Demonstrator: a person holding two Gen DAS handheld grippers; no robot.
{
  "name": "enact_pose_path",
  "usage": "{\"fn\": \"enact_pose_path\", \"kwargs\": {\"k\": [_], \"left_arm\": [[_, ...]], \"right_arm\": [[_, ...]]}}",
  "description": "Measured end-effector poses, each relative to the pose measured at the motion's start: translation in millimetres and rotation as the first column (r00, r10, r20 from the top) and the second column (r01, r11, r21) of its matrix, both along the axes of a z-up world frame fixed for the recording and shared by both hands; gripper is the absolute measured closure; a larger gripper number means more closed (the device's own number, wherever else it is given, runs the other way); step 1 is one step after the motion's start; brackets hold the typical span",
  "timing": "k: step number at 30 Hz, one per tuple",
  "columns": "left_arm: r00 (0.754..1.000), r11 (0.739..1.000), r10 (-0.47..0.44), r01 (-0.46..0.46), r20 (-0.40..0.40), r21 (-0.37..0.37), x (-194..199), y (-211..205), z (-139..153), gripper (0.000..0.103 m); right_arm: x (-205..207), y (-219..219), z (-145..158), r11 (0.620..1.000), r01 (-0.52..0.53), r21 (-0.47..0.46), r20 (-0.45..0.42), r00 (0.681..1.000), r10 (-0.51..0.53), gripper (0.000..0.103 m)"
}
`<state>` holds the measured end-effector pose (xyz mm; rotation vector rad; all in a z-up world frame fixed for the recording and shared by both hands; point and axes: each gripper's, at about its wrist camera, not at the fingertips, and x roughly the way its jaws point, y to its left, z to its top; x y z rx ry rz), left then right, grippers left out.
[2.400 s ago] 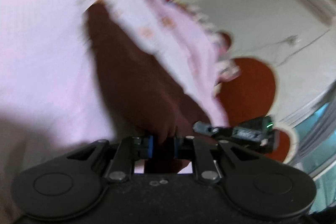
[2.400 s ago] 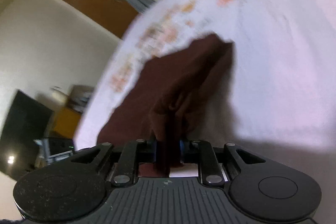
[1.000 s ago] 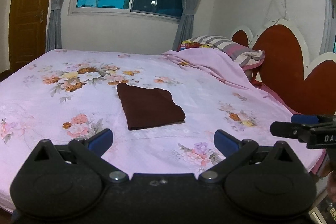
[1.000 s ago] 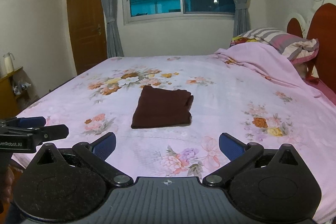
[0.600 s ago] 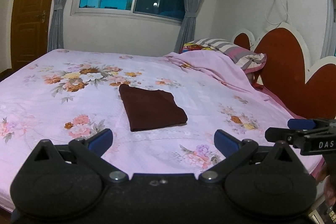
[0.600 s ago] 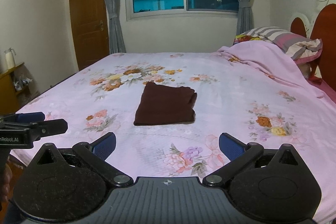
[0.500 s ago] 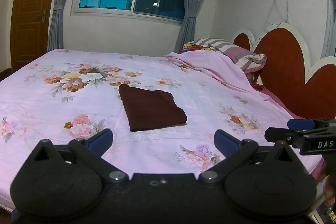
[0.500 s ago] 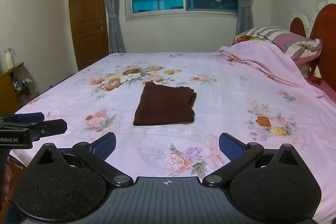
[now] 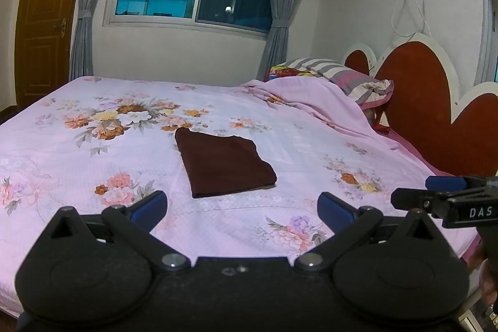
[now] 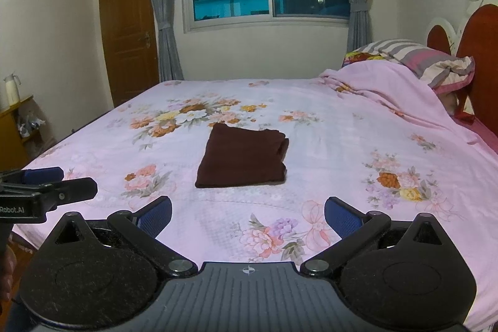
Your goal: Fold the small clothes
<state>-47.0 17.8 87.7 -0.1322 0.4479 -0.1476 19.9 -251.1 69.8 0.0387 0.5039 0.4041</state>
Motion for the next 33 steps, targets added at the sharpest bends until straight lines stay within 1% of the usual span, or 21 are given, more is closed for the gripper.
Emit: {"fn": "enact_pose_path", "kwargs": {"k": [33], "left_arm": [[1.000, 1.000, -0.010, 0.010, 0.011, 0.009, -0.4, 3.2, -1.2, 0.000]], "right_arm": [[3.1, -2.4, 3.4, 1.000, -0.001, -0.011, 0.008, 1.000, 0.001, 0.000]]}}
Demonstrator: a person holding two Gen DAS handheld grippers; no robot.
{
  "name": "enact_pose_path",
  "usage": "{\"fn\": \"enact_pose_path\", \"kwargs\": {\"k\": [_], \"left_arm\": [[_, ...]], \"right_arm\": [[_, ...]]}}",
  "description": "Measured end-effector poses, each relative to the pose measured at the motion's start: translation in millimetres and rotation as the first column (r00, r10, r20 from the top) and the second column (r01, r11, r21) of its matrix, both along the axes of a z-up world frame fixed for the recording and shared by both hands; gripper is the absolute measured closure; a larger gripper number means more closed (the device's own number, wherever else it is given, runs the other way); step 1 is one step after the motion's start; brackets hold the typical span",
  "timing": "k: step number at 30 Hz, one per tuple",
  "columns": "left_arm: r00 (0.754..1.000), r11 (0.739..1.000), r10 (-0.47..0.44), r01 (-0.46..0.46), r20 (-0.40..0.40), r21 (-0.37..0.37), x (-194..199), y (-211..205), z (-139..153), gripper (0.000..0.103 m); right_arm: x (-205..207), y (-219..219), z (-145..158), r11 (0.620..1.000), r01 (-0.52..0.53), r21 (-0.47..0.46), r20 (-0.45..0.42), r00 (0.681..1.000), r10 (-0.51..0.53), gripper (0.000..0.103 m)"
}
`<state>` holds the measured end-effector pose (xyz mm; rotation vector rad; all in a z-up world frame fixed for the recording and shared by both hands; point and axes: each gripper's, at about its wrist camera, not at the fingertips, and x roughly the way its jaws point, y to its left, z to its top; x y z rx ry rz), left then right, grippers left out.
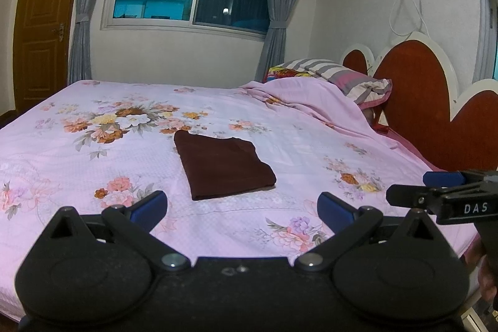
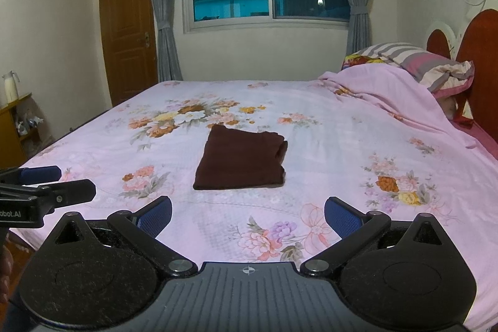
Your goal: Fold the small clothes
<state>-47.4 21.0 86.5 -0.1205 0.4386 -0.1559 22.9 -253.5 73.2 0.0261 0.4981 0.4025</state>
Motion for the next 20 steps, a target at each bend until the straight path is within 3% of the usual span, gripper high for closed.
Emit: {"fn": "enact_pose_path", "kwargs": {"k": [10, 13, 20], "left_arm": [[1.000, 1.000, -0.013, 0.013, -0.019, 0.026, 6.7, 7.9, -2.7, 0.000], [0.999, 0.998, 0.014, -0.016, 0.034, 0.053, 1.6, 9.2, -0.4, 0.001], [0.999, 0.999, -0.028, 0.028, 0.043, 0.016, -1.0, 12.9, 3.2, 0.000]], "right_arm": [[1.0, 0.1, -0.6, 1.000, -0.003, -0.008, 0.002, 1.000, 0.003, 0.000], [1.3, -0.6, -1.8, 1.000, -0.003, -0.007, 0.002, 1.000, 0.003, 0.000], [2.3, 0.4, -2.1, 1.000, 0.016, -0.009, 0.002, 1.000, -0.016, 0.000]]}}
